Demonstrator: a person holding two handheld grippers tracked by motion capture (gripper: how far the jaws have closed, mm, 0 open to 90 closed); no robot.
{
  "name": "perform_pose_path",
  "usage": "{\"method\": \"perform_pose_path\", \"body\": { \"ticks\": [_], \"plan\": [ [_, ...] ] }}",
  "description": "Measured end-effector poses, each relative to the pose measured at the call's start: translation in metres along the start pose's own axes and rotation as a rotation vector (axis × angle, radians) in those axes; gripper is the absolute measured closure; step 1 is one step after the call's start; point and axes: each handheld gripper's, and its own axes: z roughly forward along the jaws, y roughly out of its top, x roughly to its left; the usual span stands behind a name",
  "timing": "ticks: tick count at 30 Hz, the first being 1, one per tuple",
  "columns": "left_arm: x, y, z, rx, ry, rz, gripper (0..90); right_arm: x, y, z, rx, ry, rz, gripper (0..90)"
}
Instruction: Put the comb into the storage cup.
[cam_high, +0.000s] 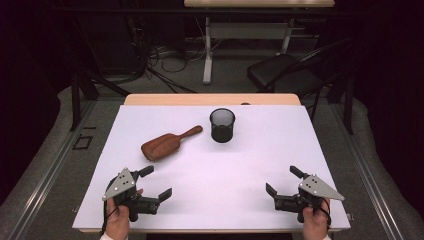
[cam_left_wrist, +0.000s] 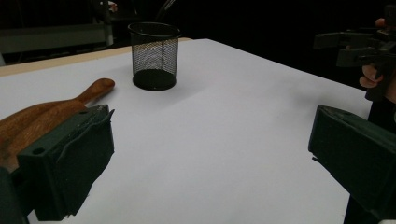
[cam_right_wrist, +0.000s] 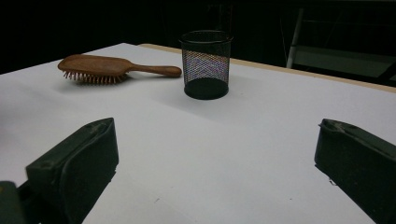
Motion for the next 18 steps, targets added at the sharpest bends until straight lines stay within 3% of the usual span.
{"method": "perform_pose_path", "body": {
  "ticks": [2, 7, 13, 18],
  "plan": [
    [0.000, 0.001, 0.001, 0.012, 0.001, -0.005, 0.3, 0.000, 0.000, 0.003, -0.002, 0.002, 0.019, 0.0],
    [0.003, 0.006, 0.001, 0.007, 0.017, -0.047, 0.3, 0.002, 0.000, 0.006, 0.006, 0.010, 0.009, 0.0],
    [0.006, 0.023, 0.003, 0.008, 0.062, -0.075, 0.3, 0.004, 0.002, 0.005, -0.003, 0.002, 0.002, 0.0],
    [0.007, 0.042, 0.009, 0.029, 0.069, -0.063, 0.3, 0.002, 0.001, 0.004, -0.003, 0.000, 0.004, 0.0]
  ]
}}
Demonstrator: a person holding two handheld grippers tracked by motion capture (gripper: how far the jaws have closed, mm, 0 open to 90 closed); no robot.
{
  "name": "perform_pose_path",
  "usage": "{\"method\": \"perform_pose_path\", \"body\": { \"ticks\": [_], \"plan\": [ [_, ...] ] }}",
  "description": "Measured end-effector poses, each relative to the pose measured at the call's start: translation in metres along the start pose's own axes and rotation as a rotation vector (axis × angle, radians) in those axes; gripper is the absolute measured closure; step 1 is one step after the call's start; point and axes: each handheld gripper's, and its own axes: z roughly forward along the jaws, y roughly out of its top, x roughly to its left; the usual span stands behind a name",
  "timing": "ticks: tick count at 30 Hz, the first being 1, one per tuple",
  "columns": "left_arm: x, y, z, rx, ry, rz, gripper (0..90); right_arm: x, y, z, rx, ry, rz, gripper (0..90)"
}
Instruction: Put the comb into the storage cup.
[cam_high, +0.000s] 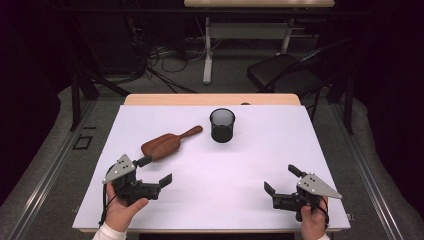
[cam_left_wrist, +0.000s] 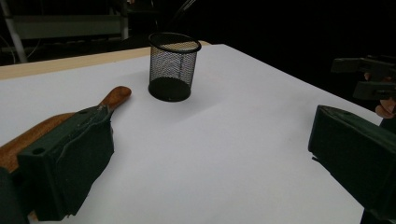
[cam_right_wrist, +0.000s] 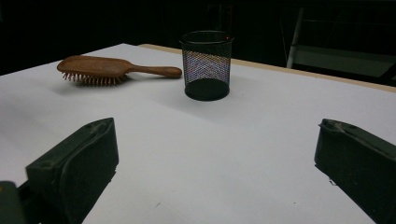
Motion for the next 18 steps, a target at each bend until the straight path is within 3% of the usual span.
{"method": "perform_pose_path", "body": {
  "ticks": [4, 9, 16, 18],
  "plan": [
    [0.000, 0.016, 0.008, 0.032, -0.008, 0.035, 0.3, 0.000, 0.000, 0.000, 0.000, 0.001, 0.001, 0.0],
    [0.002, 0.031, 0.019, 0.073, 0.002, 0.041, 0.5, -0.002, 0.000, 0.000, -0.004, 0.004, 0.003, 0.0],
    [0.011, 0.039, 0.036, 0.101, 0.045, 0.021, 5.2, -0.002, 0.000, 0.000, -0.002, 0.009, 0.008, 0.0],
    [0.014, 0.041, 0.041, 0.109, 0.053, -0.003, 6.0, -0.003, 0.000, 0.000, -0.002, 0.008, 0.007, 0.0]
  ]
}}
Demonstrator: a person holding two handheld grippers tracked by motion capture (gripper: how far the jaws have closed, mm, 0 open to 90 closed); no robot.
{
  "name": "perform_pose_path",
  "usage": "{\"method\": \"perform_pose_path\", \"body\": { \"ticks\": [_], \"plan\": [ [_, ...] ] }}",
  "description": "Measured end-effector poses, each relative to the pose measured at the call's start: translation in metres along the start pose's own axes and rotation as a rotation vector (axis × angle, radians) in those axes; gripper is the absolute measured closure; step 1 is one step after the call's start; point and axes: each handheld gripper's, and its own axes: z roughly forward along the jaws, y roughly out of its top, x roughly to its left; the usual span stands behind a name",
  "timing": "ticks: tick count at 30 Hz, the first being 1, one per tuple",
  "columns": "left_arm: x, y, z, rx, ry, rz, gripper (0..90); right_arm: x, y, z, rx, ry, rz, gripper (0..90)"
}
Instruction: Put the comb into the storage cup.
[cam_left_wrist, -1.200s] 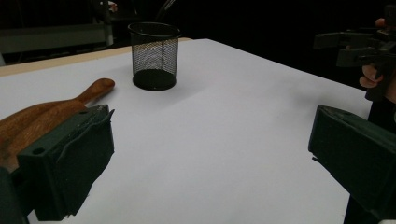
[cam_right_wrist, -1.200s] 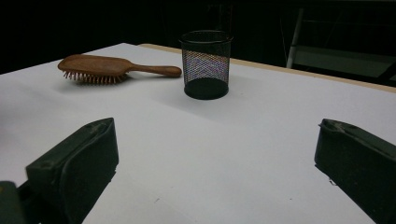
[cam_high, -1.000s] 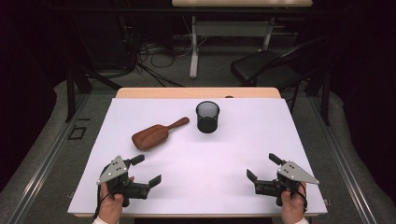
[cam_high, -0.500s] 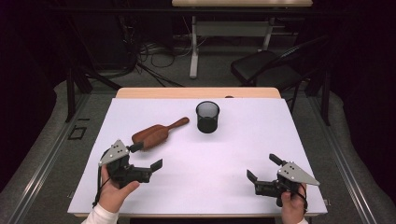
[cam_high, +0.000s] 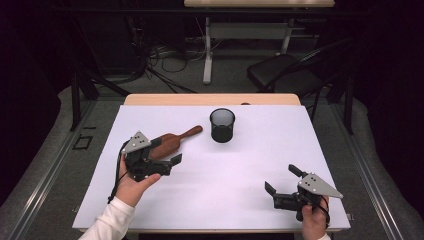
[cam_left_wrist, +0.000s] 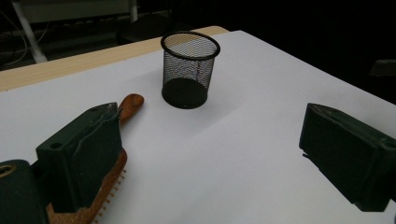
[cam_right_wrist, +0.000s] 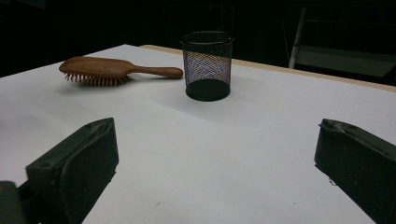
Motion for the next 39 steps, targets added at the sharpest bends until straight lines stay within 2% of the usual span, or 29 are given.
{"method": "perform_pose_path", "body": {
  "ticks": [3, 11, 14, 17, 21, 30, 39],
  "plan": [
    [0.006, 0.005, 0.005, 0.009, 0.017, -0.039, 6.7, -0.001, -0.001, 0.000, 0.001, -0.001, 0.001, 0.0],
    [0.028, 0.021, 0.015, 0.042, 0.093, -0.108, 14.7, -0.001, -0.001, 0.001, 0.007, 0.001, 0.011, 0.0],
    [0.034, 0.025, 0.020, 0.060, 0.121, -0.125, 15.1, -0.001, -0.002, 0.001, 0.011, 0.004, 0.011, 0.0],
    [0.037, 0.027, 0.023, 0.073, 0.141, -0.130, 15.2, -0.001, -0.002, 0.001, 0.011, 0.004, 0.011, 0.0],
    [0.041, 0.034, 0.032, 0.117, 0.184, -0.129, 15.3, -0.003, -0.002, 0.000, 0.010, 0.004, 0.004, 0.0],
    [0.046, 0.049, 0.052, 0.197, 0.270, -0.153, 17.3, -0.004, -0.002, 0.001, 0.014, 0.008, 0.007, 0.0],
    [0.053, 0.061, 0.072, 0.240, 0.288, -0.210, 24.3, -0.004, -0.002, 0.001, 0.015, 0.011, 0.006, 0.0]
  ]
}}
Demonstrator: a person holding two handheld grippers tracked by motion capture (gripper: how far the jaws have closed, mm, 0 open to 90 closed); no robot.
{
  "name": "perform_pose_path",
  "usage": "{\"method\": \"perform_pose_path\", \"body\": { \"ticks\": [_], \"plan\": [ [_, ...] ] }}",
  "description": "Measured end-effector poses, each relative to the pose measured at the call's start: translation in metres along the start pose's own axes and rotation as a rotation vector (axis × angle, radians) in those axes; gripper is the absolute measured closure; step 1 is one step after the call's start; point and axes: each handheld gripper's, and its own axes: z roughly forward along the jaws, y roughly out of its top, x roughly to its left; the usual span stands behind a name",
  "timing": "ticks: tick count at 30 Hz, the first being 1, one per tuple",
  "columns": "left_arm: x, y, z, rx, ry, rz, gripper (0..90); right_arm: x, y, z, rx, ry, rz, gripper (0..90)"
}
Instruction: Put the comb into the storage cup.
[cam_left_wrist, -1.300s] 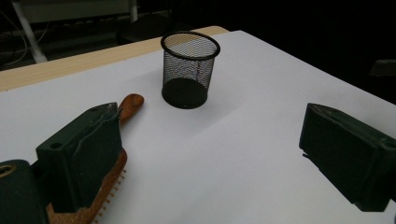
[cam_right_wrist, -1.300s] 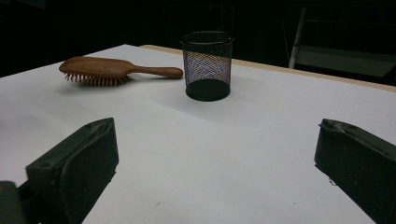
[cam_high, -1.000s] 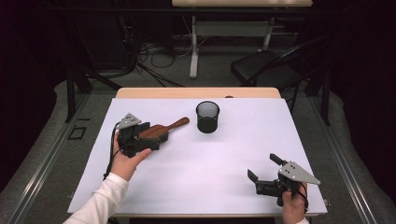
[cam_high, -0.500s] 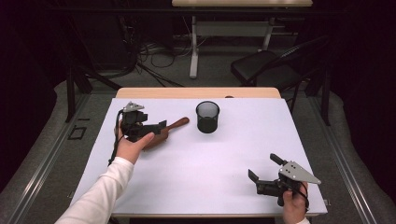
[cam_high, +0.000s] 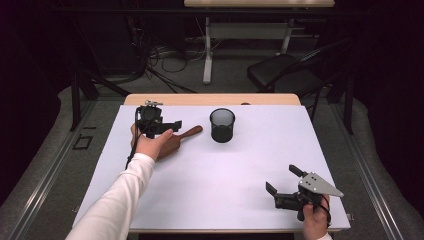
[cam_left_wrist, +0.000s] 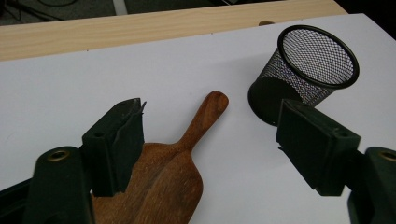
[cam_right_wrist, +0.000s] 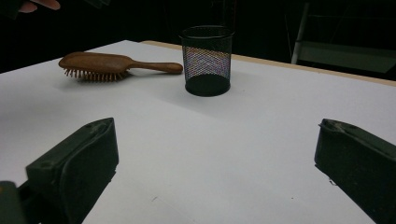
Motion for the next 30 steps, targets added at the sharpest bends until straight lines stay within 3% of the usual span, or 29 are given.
{"method": "perform_pose_path", "body": {
  "ticks": [10, 19, 23, 30],
  "plan": [
    [-0.001, 0.013, 0.018, 0.063, 0.025, -0.051, 27.9, -0.001, -0.001, 0.000, 0.005, 0.004, -0.003, 0.0],
    [0.001, 0.017, 0.034, 0.074, 0.049, -0.069, 30.8, -0.001, -0.001, 0.001, 0.008, 0.007, 0.003, 0.0],
    [0.005, 0.017, 0.040, 0.091, 0.048, -0.113, 33.3, -0.001, -0.001, 0.001, 0.006, 0.009, 0.005, 0.0],
    [0.009, 0.016, 0.053, 0.110, 0.065, -0.149, 38.5, -0.001, -0.002, 0.003, 0.014, 0.010, 0.004, 0.0]
  ]
}}
